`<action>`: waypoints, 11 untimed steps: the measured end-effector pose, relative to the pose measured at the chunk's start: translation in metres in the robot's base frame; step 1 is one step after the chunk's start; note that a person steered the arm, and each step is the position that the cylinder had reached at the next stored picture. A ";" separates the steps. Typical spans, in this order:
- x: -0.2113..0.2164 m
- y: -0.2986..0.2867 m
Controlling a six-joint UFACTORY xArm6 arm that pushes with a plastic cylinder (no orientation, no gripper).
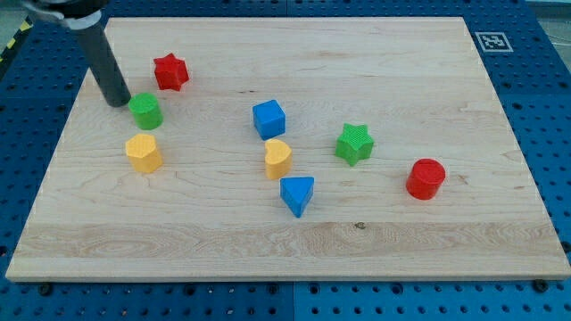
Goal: Move yellow hexagon near green circle
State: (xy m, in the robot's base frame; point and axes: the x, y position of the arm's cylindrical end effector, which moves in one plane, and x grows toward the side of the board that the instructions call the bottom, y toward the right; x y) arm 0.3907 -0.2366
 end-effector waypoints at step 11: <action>0.025 -0.009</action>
